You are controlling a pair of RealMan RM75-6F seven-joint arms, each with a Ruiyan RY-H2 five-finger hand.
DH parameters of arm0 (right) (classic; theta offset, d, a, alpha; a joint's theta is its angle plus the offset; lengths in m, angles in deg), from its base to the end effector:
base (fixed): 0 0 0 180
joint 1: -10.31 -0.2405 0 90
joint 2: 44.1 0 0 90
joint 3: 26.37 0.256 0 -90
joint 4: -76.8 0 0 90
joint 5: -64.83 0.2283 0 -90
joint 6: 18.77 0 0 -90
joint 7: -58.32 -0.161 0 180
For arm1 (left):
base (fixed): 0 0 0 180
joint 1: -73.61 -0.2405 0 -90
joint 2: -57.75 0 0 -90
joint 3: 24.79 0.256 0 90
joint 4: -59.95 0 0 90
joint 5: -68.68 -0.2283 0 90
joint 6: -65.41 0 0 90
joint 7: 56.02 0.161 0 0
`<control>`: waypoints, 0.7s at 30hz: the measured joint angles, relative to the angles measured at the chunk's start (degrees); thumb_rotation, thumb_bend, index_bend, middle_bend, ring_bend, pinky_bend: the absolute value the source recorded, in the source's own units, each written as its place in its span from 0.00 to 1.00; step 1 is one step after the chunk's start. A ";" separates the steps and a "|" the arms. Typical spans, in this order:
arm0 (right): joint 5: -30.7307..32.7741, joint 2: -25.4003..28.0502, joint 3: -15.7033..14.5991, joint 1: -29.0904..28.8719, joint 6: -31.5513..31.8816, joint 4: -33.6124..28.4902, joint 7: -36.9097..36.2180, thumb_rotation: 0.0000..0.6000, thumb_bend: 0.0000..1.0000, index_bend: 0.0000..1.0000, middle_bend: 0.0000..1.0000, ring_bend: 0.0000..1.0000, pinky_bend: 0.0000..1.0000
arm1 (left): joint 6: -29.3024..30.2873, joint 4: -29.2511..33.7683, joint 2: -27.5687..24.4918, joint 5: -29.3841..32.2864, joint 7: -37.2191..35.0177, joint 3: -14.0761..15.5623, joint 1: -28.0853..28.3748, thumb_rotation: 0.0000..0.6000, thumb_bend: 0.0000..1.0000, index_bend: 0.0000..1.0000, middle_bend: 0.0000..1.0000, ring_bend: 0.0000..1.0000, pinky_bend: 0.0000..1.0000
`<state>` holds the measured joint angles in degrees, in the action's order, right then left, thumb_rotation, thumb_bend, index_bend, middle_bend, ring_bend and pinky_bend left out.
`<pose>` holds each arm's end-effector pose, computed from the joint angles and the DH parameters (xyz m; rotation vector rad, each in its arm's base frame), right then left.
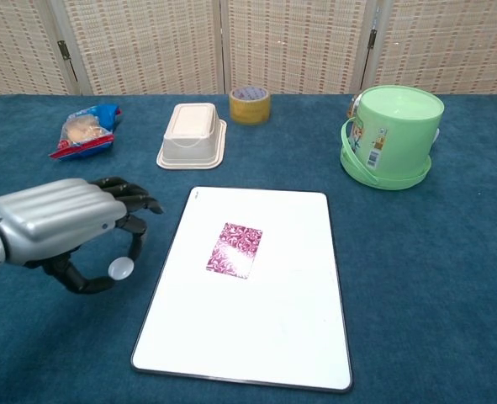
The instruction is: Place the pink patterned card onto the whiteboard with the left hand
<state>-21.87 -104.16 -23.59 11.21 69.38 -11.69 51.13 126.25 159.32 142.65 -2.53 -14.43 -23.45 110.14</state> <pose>-0.3502 -0.1663 0.1809 1.3095 -0.9037 0.8646 -0.1482 0.2663 -0.0490 -2.1261 -0.6284 -0.7296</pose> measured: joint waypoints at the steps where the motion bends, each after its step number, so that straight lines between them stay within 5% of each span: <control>1: 0.03 -0.02 0.01 0.01 0.02 0.05 -0.06 1.00 0.31 0.07 0.06 0.08 0.00 | -0.41 0.30 0.10 0.24 0.27 -0.69 0.57 1.00 0.38 0.50 0.15 0.04 0.00; 21: 1.33 -0.26 0.06 0.65 -0.16 1.62 -1.60 1.00 0.31 0.07 0.06 0.08 0.00 | -6.80 -3.22 11.47 20.75 13.50 -11.26 16.23 1.00 0.38 0.48 0.15 0.04 0.00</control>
<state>-20.55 -104.41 -23.54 11.86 69.23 -10.07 49.54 119.44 156.09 154.12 18.22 -0.93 -34.71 126.37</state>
